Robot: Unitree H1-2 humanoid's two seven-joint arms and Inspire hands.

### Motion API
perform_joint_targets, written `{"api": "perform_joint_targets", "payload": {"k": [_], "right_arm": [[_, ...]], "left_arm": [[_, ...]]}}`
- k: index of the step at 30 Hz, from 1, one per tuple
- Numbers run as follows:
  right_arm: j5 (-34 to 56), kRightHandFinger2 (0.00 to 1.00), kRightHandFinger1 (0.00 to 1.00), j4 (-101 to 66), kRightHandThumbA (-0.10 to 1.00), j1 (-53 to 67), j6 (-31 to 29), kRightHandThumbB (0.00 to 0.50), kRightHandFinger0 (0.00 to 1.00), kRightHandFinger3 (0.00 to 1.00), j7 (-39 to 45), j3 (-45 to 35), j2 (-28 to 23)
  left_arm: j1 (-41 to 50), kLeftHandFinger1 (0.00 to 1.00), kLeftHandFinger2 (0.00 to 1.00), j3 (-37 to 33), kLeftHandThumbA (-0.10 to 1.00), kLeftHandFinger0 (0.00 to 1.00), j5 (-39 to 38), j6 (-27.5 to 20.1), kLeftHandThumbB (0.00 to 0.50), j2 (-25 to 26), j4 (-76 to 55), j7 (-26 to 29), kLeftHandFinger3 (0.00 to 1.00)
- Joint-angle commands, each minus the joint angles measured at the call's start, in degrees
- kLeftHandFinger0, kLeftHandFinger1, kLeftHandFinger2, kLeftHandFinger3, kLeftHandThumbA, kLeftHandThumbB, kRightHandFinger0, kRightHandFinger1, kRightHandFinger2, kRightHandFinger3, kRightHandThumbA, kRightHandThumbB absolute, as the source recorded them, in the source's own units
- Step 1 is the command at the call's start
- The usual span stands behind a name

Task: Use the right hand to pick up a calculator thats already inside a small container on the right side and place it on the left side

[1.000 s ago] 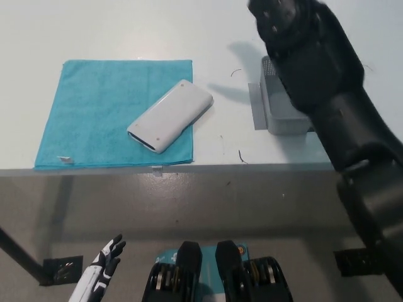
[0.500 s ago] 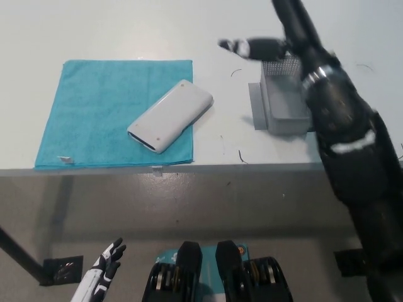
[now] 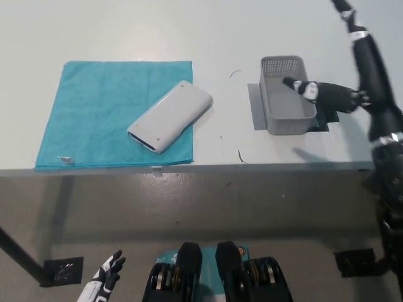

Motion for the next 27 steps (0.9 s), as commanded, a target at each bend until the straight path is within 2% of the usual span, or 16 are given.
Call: {"api": "perform_joint_targets", "payload": {"k": [1,4,5,6,9,12,13,14,15,18,19,21,24,25,26,27], "right_arm": [[21.8,1.00,1.00,-43.9,1.00,2.5,2.6,0.409,1.00,1.00,-1.7,-9.8,-7.8],[20.8,1.00,1.00,-44.0,0.99,6.1,-1.3,0.383,1.00,1.00,-2.5,-9.8,-7.8],[20.1,1.00,1.00,-44.0,0.95,7.6,-3.4,0.338,1.00,1.00,-2.8,-9.2,-7.1],[17.7,1.00,1.00,-44.0,0.96,10.7,-7.4,0.313,1.00,1.00,-3.2,-8.3,-5.9],[12.9,1.00,1.00,-44.0,0.95,14.9,-13.4,0.345,1.00,1.00,-3.5,-7.5,-4.3],[13.0,1.00,1.00,-44.0,0.95,15.2,-13.9,0.347,1.00,1.00,-3.4,-7.6,-4.2],[12.1,1.00,1.00,-44.0,0.96,19.1,-15.9,0.317,1.00,1.00,-3.5,-6.1,-2.9],[11.4,1.00,1.00,-43.7,0.99,26.4,-18.2,0.333,1.00,1.00,-3.7,-3.7,-0.8],[12.8,1.00,1.00,-42.3,1.00,28.5,-19.0,0.343,1.00,1.00,-3.0,-3.0,-1.4],[13.5,1.00,1.00,-41.7,1.00,29.5,-19.8,0.343,1.00,1.00,-2.6,-2.9,-1.7],[14.4,1.00,1.00,-40.2,1.00,30.8,-21.2,0.339,1.00,1.00,-2.6,-2.4,-1.3],[11.2,1.00,1.00,-32.1,1.00,36.4,-29.5,0.268,1.00,1.00,-4.5,0.2,2.9],[10.7,1.00,1.00,-31.0,1.00,37.1,-31.0,0.264,1.00,1.00,-4.5,0.2,3.6],[11.1,1.00,1.00,-29.4,1.00,38.9,-31.0,0.238,1.00,1.00,-3.7,1.1,3.7],[11.4,1.00,1.00,-25.9,1.00,42.0,-30.7,0.264,1.00,1.00,-2.8,3.2,4.5],[10.0,1.00,1.00,-23.1,1.00,43.0,-30.8,0.251,1.00,1.00,-3.0,3.9,5.6]], "left_arm": [[2.5,1.00,1.00,0.5,1.00,1.00,0.4,-4.0,0.000,0.0,-0.3,1.4,1.00],[1.1,1.00,1.00,0.7,1.00,1.00,0.6,-3.6,0.000,0.3,0.1,1.5,1.00],[1.2,1.00,1.00,0.7,1.00,1.00,0.6,-3.4,0.001,0.3,-0.1,1.5,1.00],[0.9,1.00,1.00,0.7,1.00,1.00,0.7,-3.2,0.002,0.2,0.0,1.5,1.00],[0.7,1.00,1.00,0.6,1.00,1.00,0.3,-3.0,0.009,0.1,0.2,1.3,1.00],[0.7,1.00,1.00,0.6,1.00,1.00,0.3,-3.0,0.007,0.1,0.2,1.3,1.00],[0.6,1.00,1.00,0.6,1.00,1.00,0.4,-3.1,0.001,0.1,0.3,1.3,1.00],[0.6,1.00,1.00,0.7,1.00,1.00,0.9,-3.3,0.000,0.2,0.4,1.6,1.00],[0.6,1.00,1.00,0.6,1.00,1.00,1.0,-3.4,0.004,0.3,0.4,1.6,1.00],[0.6,1.00,1.00,0.7,1.00,1.00,1.0,-3.4,0.001,0.3,0.4,1.6,1.00],[0.0,1.00,1.00,0.7,1.00,1.00,0.8,-3.2,0.000,0.3,0.6,1.4,1.00],[-0.8,1.00,1.00,0.8,1.00,1.00,0.3,-2.7,0.004,0.4,0.3,1.0,1.00],[-0.8,1.00,1.00,0.8,1.00,1.00,0.3,-2.7,0.001,0.4,0.3,1.0,1.00],[-0.9,1.00,1.00,0.8,1.00,1.00,0.0,-2.8,0.000,0.3,0.4,1.0,1.00],[-1.3,1.00,1.00,0.8,1.00,1.00,-0.1,-3.1,0.000,0.1,0.6,1.1,1.00],[-1.6,1.00,1.00,0.8,1.00,1.00,0.3,-3.5,0.007,0.2,0.8,1.3,1.00]]}}
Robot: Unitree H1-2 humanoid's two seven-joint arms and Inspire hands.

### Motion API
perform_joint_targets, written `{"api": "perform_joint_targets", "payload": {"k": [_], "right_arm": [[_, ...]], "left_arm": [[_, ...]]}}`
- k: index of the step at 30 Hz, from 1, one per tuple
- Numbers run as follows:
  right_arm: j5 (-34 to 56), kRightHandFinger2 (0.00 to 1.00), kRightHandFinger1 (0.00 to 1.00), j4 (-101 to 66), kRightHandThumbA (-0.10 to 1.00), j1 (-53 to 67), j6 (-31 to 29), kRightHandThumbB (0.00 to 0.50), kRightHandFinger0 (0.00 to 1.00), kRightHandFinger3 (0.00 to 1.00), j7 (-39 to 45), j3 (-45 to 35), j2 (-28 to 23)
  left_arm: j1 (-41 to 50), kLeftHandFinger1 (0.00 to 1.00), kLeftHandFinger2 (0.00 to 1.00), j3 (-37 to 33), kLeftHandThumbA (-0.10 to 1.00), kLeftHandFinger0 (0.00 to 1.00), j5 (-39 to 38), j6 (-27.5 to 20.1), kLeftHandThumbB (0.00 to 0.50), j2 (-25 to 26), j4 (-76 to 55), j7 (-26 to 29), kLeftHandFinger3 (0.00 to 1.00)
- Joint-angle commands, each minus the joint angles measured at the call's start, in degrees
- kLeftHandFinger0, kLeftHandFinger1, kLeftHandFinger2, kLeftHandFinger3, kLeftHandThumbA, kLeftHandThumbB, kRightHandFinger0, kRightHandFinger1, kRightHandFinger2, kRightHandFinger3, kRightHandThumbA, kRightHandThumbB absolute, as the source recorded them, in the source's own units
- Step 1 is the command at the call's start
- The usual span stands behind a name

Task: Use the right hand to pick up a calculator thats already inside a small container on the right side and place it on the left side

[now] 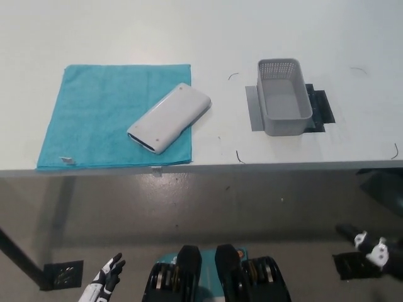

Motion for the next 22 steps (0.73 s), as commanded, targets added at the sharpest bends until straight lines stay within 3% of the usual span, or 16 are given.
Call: {"api": "perform_joint_targets", "payload": {"k": [1,4,6,10,12,16,22], "right_arm": [[1.2,1.00,1.00,9.8,1.00,7.0,-15.8,0.250,1.00,1.00,-2.2,4.8,4.1],[1.1,1.00,1.00,10.4,1.00,7.2,-16.5,0.250,1.00,1.00,-2.1,4.7,4.3],[0.7,1.00,1.00,24.3,1.00,5.4,-17.5,0.266,1.00,1.00,-4.7,4.2,5.2],[0.2,1.00,1.00,25.7,1.00,5.0,-17.5,0.267,1.00,1.00,-5.8,4.5,5.0],[-1.1,1.00,1.00,36.1,1.00,2.6,-17.5,0.264,1.00,1.00,-6.8,4.6,4.9],[-0.4,1.00,1.00,43.0,1.00,0.8,-17.5,0.310,1.00,1.00,-5.3,4.1,5.7],[0.6,1.00,1.00,49.7,1.00,-2.0,-17.5,0.321,1.00,1.00,-6.0,4.9,5.7]], "left_arm": [[-1.6,1.00,1.00,0.8,1.00,1.00,0.3,-3.6,0.008,0.3,-0.3,1.4,1.00],[-1.6,1.00,1.00,0.8,1.00,1.00,0.3,-3.6,0.005,0.3,-0.3,1.5,1.00],[-2.1,1.00,1.00,1.0,1.00,1.00,0.5,-3.0,0.002,0.2,-0.6,1.7,1.00],[-2.2,1.00,1.00,1.0,1.00,1.00,0.5,-3.0,0.001,0.2,-0.6,1.7,1.00],[-3.1,1.00,1.00,1.2,1.00,1.00,-0.1,-3.2,0.008,0.2,-0.8,1.5,1.00],[-3.9,1.00,1.00,1.1,1.00,1.00,0.4,-3.3,0.000,0.3,-1.1,1.5,1.00],[-4.7,1.00,1.00,1.3,1.00,1.00,0.0,-2.8,0.006,0.1,-1.3,1.3,1.00]]}}
